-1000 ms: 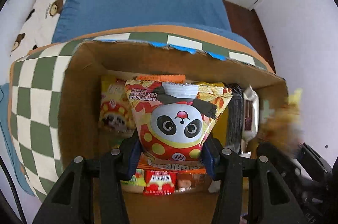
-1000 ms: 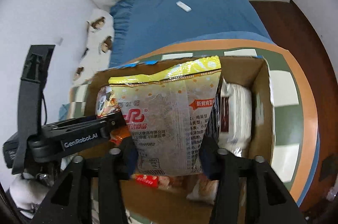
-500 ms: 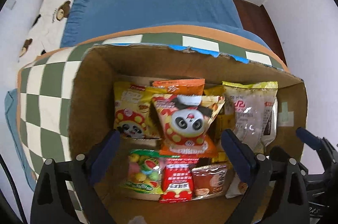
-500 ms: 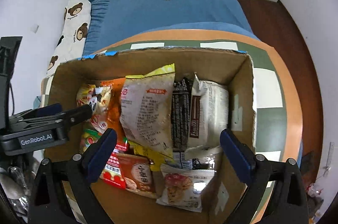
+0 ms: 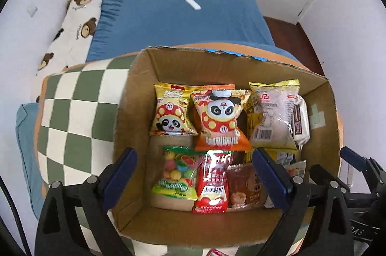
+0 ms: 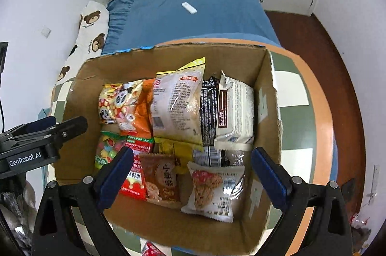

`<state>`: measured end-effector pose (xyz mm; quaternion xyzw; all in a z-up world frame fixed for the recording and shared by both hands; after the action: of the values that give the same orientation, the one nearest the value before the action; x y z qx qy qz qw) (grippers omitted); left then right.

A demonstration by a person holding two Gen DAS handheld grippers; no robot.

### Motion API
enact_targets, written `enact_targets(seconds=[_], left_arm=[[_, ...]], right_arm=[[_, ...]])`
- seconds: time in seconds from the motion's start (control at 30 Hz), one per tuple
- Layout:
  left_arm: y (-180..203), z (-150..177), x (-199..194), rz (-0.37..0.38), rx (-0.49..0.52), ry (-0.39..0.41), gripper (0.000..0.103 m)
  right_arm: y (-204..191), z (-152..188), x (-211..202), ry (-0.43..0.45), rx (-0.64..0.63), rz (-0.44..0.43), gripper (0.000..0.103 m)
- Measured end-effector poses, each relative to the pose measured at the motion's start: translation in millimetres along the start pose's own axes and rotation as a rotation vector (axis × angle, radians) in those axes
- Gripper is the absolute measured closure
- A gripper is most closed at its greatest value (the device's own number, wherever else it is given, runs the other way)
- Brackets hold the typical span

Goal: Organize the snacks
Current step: 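Lower the panda bag and bread bag into the box and open both tools, then grasp the orange-yolk pastry with the left tool while the right tool grasps the small red packet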

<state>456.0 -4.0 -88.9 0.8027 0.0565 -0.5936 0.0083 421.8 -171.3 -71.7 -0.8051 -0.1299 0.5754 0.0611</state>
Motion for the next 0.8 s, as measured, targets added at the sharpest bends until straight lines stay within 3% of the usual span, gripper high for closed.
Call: enact_targets(seconds=[0.5,0.8], left_arm=[[-11,82,-106,-0.052,-0.005,0.281,0.005],[-15,127,-149,-0.047,-0.015,0.364,0.005]], right_arm=[[-41,75,-100,0.212,-0.094,0.036,0.003],[-51,125,-146,0.304,-0.095,0.03,0.003]])
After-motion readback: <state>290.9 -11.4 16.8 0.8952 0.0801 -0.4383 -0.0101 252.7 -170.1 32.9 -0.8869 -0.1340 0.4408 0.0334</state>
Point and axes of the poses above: each gripper's, at about its wrist camera, not at the fingertips, and x roughly the way its jaws point, y to its right, z to its underside, the point moved 1 cm from there along x, roughly the way its jaws point, and after that the axes turned 8 degrees about -z, right-handed, at the moved point
